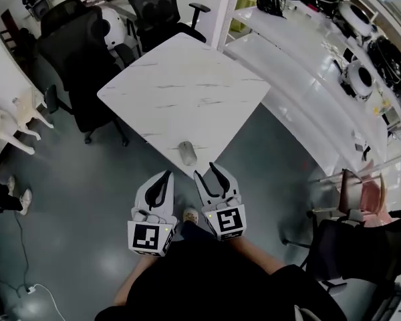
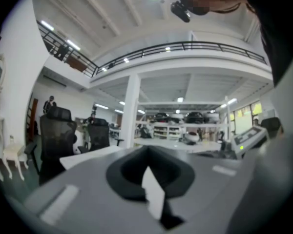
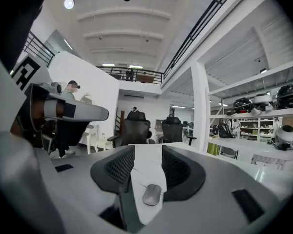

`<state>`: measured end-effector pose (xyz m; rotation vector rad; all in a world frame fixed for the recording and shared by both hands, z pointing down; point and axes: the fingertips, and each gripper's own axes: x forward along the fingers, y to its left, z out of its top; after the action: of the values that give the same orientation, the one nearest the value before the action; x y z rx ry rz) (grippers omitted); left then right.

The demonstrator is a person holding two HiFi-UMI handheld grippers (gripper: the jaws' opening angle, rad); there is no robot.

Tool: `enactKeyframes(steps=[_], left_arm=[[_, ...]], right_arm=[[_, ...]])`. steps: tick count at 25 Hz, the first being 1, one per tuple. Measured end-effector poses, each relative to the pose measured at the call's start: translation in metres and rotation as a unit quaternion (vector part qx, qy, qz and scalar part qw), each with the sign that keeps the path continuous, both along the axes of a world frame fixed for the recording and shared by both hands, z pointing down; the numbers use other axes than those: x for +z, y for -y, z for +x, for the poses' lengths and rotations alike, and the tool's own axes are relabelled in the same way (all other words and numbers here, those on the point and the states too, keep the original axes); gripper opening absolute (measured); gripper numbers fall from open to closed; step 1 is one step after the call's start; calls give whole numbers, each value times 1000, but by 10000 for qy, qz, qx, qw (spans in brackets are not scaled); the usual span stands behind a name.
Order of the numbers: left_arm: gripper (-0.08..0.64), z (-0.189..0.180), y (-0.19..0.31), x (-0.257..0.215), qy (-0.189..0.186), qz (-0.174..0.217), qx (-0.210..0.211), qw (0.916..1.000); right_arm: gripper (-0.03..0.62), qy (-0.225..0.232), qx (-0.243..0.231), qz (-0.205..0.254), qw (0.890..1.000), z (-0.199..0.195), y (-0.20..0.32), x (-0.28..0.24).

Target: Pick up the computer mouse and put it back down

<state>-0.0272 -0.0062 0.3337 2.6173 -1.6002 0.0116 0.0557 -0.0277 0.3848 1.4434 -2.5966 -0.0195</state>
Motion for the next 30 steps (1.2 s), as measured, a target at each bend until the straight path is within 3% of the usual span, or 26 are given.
enactKeyframes(steps=[6, 15, 22, 27, 30], left_arm=[[5, 7, 45, 3, 116, -38, -138, 9998], [5, 8, 69, 15, 77, -199, -266, 9994], [5, 0, 82, 37, 61, -389, -182, 9991], [5, -6, 96, 55, 143, -797, -27, 9967], [5, -7, 107, 61, 67, -778, 85, 9969]], right_arm=[[141, -149, -266, -169, 9994, 1, 38, 17], [143, -226, -531, -530, 9969, -6, 58, 40], [143, -273, -370, -924, 9947, -13, 75, 68], [152, -333, -169, -1137, 9928, -17, 90, 89], [156, -342, -27, -1298, 9909, -17, 99, 103]])
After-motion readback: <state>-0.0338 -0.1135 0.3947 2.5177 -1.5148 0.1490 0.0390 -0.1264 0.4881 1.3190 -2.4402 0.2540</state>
